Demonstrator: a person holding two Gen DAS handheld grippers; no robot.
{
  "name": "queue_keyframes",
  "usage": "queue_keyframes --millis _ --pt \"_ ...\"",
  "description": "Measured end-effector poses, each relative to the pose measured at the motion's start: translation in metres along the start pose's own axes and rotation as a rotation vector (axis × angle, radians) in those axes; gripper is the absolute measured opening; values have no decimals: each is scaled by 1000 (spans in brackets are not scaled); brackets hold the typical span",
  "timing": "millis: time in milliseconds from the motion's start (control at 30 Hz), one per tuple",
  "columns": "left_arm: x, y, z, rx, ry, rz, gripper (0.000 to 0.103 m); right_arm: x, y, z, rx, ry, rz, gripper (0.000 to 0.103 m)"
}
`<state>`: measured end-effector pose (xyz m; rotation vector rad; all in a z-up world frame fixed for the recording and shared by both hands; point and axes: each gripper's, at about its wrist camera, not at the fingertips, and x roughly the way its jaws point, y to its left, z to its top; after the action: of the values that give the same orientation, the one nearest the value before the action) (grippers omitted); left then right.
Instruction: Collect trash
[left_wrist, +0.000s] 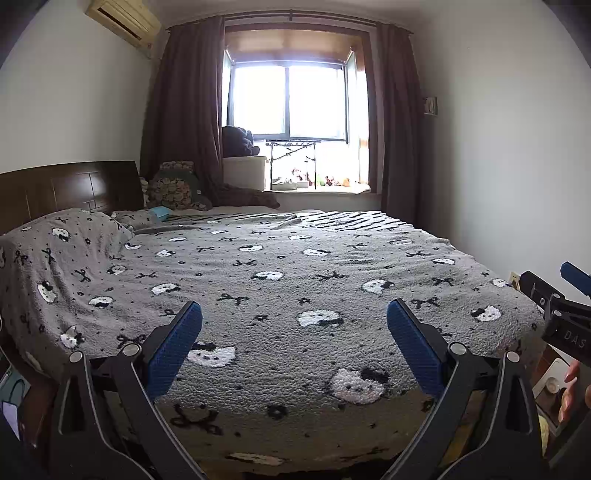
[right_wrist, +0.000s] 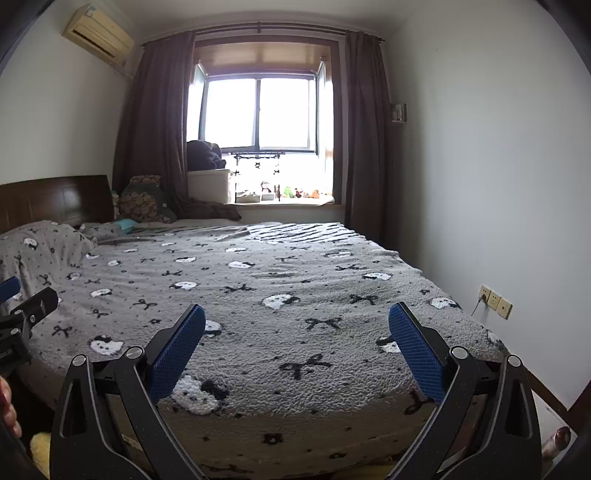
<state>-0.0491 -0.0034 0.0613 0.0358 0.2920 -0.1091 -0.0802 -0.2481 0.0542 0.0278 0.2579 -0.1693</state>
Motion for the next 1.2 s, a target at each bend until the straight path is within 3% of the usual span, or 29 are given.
queue_keyframes --millis 1200 --pt "1 1 -2 2 -10 28 95 8 6 -8 -16 34 3 100"
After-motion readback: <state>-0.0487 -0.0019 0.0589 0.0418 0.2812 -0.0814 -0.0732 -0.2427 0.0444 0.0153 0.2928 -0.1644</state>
